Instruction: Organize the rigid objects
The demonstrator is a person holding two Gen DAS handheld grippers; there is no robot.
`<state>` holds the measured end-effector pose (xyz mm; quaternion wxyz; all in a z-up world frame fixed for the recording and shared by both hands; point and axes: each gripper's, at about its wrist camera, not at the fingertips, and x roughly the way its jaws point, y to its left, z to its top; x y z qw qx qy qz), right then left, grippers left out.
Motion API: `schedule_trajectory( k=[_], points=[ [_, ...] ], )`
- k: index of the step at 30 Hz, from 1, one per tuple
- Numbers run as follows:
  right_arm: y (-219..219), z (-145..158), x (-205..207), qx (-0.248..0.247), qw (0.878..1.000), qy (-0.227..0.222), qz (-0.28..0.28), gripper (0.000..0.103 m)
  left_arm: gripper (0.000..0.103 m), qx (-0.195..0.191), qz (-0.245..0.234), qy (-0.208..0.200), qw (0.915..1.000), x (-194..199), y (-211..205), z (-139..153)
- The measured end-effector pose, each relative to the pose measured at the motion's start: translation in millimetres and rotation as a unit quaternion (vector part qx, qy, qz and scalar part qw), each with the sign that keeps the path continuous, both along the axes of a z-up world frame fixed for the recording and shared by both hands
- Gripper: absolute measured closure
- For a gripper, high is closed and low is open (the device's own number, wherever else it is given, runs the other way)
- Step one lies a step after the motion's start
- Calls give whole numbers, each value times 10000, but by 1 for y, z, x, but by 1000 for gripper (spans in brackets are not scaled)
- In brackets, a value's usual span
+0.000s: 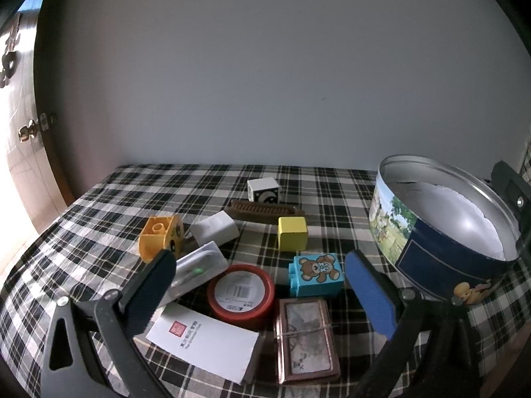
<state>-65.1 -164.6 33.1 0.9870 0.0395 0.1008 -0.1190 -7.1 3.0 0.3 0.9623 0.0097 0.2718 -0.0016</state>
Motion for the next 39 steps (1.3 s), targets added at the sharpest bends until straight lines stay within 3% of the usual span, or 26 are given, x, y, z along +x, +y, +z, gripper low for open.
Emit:
schedule_trajectory(
  k=[18, 29, 35, 39],
  points=[
    [6, 0, 0, -105, 9998, 37, 148, 0, 0, -26, 11, 75, 10000, -5, 2, -1],
    [22, -6, 7, -279, 9954, 455, 800, 0, 0, -52, 138, 634, 9979, -22, 44, -12],
    [45, -19, 15, -420, 9799, 1044, 1650, 1, 0, -92, 406, 791, 9960, -39, 91, -12],
    [74, -34, 16, -746, 9556, 1532, 2403, 3, 0, -57, 485, 960, 9942, -46, 115, -17]
  ],
)
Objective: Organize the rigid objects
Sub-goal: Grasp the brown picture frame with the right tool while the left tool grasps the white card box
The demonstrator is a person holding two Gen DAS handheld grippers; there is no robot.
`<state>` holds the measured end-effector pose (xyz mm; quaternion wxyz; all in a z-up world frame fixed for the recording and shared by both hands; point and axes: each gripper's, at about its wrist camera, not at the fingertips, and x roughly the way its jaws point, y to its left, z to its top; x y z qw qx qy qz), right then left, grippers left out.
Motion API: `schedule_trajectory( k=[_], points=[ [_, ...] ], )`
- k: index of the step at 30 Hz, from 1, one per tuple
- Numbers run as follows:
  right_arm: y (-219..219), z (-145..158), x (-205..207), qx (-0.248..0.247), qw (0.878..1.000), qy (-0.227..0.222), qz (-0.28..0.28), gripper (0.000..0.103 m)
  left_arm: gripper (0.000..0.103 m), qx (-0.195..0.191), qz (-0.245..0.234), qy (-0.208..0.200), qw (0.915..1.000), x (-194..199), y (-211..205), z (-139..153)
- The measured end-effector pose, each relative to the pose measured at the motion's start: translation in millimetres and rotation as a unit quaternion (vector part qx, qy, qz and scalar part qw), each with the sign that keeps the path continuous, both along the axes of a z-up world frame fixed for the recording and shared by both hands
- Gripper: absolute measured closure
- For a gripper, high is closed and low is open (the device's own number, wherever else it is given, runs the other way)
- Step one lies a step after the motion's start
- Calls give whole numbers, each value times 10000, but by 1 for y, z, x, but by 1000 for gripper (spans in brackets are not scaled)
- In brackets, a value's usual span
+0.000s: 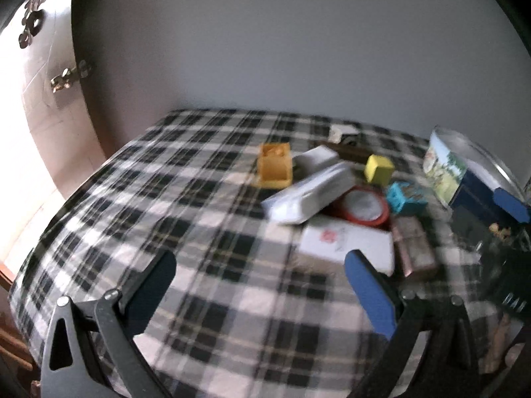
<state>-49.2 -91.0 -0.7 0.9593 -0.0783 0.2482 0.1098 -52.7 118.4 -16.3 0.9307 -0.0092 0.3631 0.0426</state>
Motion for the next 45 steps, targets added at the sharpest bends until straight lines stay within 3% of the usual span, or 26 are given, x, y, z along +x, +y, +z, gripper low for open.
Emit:
schedule_trajectory(
  k=[3, 8, 12, 15, 17, 20, 26, 31, 35, 36, 45],
  points=[
    [21, -13, 1, -377, 9971, 395, 538, 14, 0, -32, -28, 168, 9998, -4, 13, -5],
    [42, -31, 7, -611, 9886, 968, 981, 17, 0, -132, -78, 294, 9995, -9, 19, -10],
    [56, -44, 18, -940, 9817, 1361, 947, 20, 0, -107, -241, 337, 9991, -6, 12, -12],
    [54, -43, 28, -855, 9830, 1393, 832, 24, 0, -183, -449, 379, 9981, -4, 3, -10],
    [51, -43, 33, -701, 9826, 1475, 889, 45, 0, -277, -559, 369, 9974, -1, -3, -8],
    [42, -42, 30, -711, 9842, 1444, 742, 56, 0, -399, -740, 399, 9957, 7, -16, -4],
    [10, -34, 16, -431, 9880, 1258, 783, 56, 0, -112, -1111, 655, 9916, 29, -48, -12],
    [-25, -25, 6, -64, 9920, 988, 782, 56, 2, 29, -952, 940, 9910, 52, -55, -28],
    [-37, -22, 9, 36, 9935, 935, 655, 56, 14, -168, -847, 925, 9920, 56, -49, -32],
    [-37, -22, 9, 64, 9935, 930, 650, 56, 22, -209, -870, 890, 9920, 56, -49, -32],
    [-40, -6, -7, 308, 9955, 426, 787, 56, 24, -729, -933, 712, 9904, 41, -36, -27]
  ],
)
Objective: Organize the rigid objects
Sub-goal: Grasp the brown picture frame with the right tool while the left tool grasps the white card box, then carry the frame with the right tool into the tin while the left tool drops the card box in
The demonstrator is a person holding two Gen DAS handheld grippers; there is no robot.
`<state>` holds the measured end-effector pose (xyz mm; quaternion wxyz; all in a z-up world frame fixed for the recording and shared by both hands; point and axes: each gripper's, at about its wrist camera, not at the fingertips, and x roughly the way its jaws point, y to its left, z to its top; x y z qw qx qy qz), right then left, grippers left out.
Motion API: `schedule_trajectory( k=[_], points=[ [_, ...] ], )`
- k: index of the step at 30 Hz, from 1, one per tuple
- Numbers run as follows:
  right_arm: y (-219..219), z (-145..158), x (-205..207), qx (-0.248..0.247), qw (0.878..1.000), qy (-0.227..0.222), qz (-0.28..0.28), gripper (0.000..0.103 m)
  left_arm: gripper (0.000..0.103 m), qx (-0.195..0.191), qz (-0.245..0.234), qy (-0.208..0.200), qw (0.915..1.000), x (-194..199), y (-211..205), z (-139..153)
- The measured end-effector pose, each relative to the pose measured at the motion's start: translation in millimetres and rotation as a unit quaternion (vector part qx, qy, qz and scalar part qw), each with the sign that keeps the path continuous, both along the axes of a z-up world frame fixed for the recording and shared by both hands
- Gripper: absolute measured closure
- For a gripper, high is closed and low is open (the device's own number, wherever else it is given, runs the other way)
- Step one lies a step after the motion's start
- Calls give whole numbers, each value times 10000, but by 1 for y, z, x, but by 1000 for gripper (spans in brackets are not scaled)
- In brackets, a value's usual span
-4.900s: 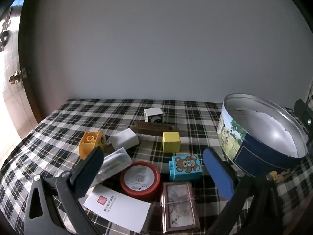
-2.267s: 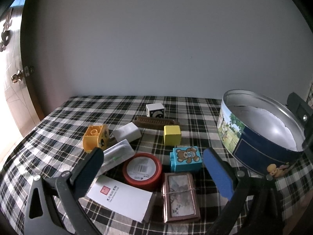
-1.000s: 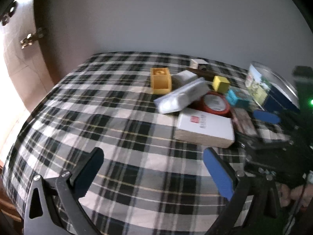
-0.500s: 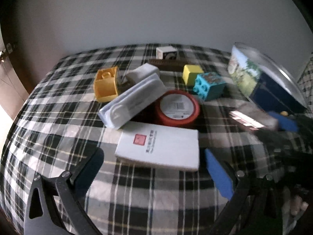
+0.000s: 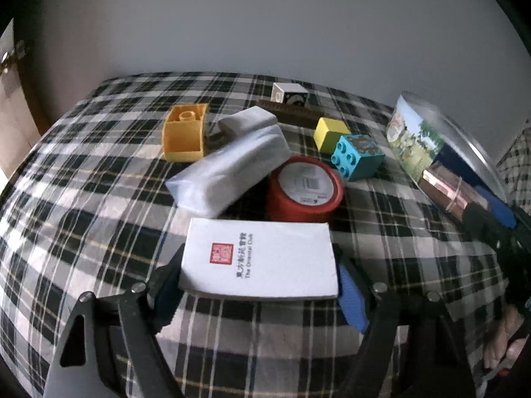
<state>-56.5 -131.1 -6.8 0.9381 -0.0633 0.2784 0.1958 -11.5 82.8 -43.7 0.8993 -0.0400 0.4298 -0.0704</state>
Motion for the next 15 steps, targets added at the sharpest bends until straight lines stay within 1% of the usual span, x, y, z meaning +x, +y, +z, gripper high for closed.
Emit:
schedule_trajectory(
  k=[2, 5, 9, 12, 15],
  points=[
    [-6, 5, -2, 203, 9998, -70, -24, 56, 24, -57, 85, -146, 9998, -7, 4, 5],
    [-15, 15, -8, 522, 9982, -288, -69, 56, 24, -41, 115, -372, 9992, -18, 6, 13],
    [-26, 25, -13, 803, 9954, -497, -159, 56, 24, -20, 136, -619, 9980, -29, 7, 28],
    [-29, 30, -14, 869, 9940, -617, -247, 56, 24, -70, 125, -820, 9965, -33, 4, 41],
    [-39, 38, -21, 893, 9904, -933, -496, 56, 24, -93, 56, -1072, 9942, -37, -7, 56]
  ],
)
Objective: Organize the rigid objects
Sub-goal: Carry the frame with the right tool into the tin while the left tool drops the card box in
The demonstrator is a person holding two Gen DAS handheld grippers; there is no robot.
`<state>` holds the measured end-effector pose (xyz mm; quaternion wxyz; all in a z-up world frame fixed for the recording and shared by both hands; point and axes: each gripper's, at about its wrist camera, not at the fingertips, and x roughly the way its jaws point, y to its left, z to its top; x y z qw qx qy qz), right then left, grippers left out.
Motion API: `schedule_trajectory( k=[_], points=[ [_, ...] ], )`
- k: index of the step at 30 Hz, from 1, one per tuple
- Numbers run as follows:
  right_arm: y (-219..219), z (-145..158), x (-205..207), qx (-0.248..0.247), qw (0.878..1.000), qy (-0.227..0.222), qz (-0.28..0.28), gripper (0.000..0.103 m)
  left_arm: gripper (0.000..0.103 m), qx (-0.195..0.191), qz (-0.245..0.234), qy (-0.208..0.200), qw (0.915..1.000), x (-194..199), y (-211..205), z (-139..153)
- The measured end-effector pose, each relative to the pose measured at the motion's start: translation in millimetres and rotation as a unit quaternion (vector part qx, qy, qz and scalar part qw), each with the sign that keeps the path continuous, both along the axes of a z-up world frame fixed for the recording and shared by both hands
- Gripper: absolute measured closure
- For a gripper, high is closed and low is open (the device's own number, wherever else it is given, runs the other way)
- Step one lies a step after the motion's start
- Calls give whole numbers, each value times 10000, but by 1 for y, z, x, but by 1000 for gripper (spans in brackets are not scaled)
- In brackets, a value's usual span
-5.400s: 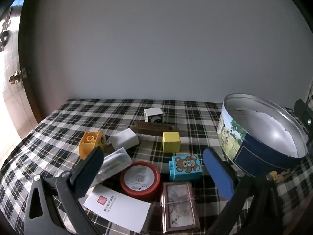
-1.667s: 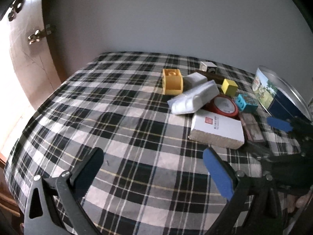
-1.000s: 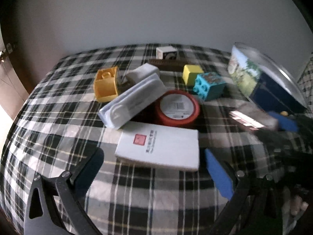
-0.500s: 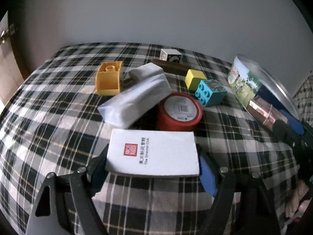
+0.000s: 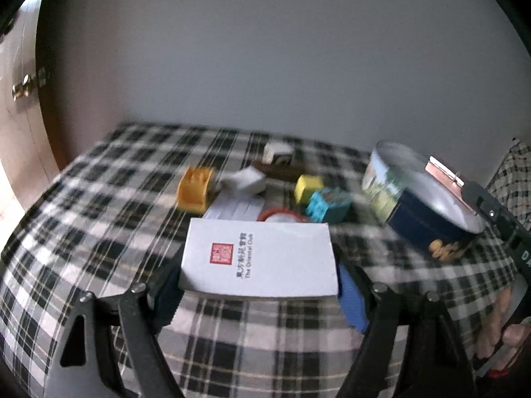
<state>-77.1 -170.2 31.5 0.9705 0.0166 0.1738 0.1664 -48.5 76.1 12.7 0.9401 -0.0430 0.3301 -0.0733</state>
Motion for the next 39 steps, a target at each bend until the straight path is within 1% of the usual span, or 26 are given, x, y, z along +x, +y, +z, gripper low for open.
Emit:
schedule_trajectory(
  k=[3, 5, 8, 11, 14, 17, 20, 25, 27, 32, 39],
  points=[
    [-14, 7, -4, 18, 9993, -225, -290, 56, 24, 43, -171, -168, 9997, 2, -19, 11],
    [-31, 10, -5, 12, 9977, -345, -587, 56, 24, 63, -300, -254, 9992, 6, -33, 15],
    [-53, 11, -4, -77, 9935, -463, -1033, 56, 24, -17, -530, -344, 9980, 16, -61, 21],
    [-75, 10, 0, -94, 9888, -474, -1410, 56, 24, -116, -715, -403, 9966, 24, -86, 27],
    [-95, 8, 6, -101, 9845, -419, -1699, 56, 24, -106, -939, -551, 9940, 34, -119, 35],
    [-106, 6, 8, -258, 9814, -386, -1860, 56, 24, -84, -1153, -576, 9916, 46, -153, 36],
    [-115, 0, 17, -494, 9772, -253, -2051, 56, 24, -61, -1316, -480, 9901, 58, -184, 30],
    [-133, -7, 30, -551, 9723, 47, -2272, 56, 24, -25, -1444, -265, 9892, 74, -220, 20],
    [-137, -10, 35, -662, 9691, 132, -2372, 56, 24, 4, -1495, -200, 9886, 77, -231, 17],
    [-141, -16, 48, -633, 9687, 376, -2372, 56, 24, 92, -1529, -17, 9882, 85, -242, 3],
    [-135, -20, 51, -781, 9675, 458, -2363, 56, 24, 260, -1512, 24, 9882, 89, -244, -3]
  ],
)
